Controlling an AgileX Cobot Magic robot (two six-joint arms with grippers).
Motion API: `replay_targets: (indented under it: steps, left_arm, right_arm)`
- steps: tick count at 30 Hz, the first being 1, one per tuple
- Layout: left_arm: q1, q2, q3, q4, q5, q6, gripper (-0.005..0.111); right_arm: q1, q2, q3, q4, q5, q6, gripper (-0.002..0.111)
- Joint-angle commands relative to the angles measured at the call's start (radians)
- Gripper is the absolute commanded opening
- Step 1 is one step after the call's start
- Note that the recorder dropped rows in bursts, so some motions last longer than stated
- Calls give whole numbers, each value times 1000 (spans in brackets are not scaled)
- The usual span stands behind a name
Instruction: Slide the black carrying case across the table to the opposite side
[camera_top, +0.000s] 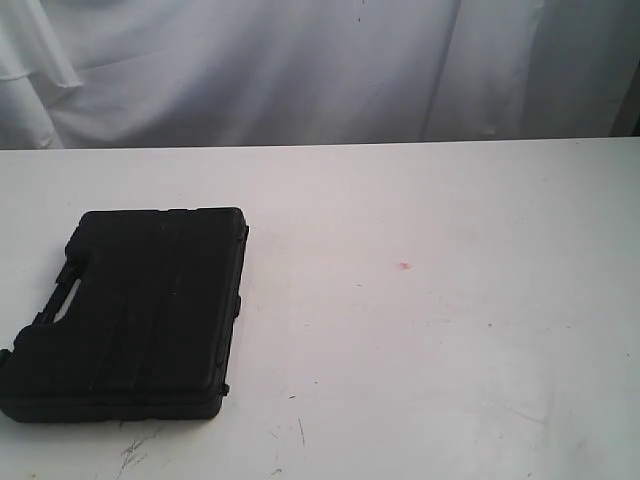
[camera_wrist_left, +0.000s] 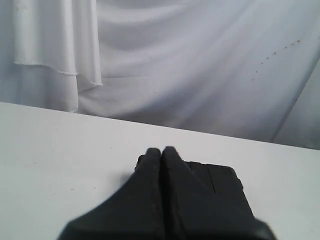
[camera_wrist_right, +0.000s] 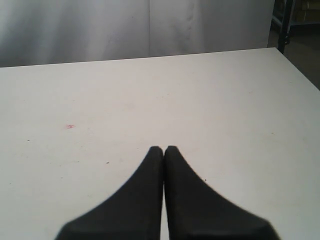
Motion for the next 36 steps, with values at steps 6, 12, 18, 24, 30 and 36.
replay_targets:
  steps: [6, 12, 18, 24, 30, 36]
  left_arm:
    - [123, -26, 224, -94, -208, 3, 0]
    - [123, -49, 255, -94, -222, 3, 0]
    - [123, -49, 264, -105, -219, 3, 0]
    - [123, -95, 299, -213, -183, 190, 0]
    - [123, -96, 310, -213, -155, 241, 0]
    - [120, -96, 356, -182, -166, 241, 0]
  right_arm:
    - [-4, -7, 3, -10, 0, -2, 0]
    - [-4, -7, 3, -10, 0, -2, 0]
    - [-4, -7, 3, -10, 0, -2, 0]
    - [-4, -7, 3, -10, 0, -2, 0]
    - [-4, -7, 3, -10, 0, -2, 0]
    - [-4, -7, 3, -10, 0, -2, 0]
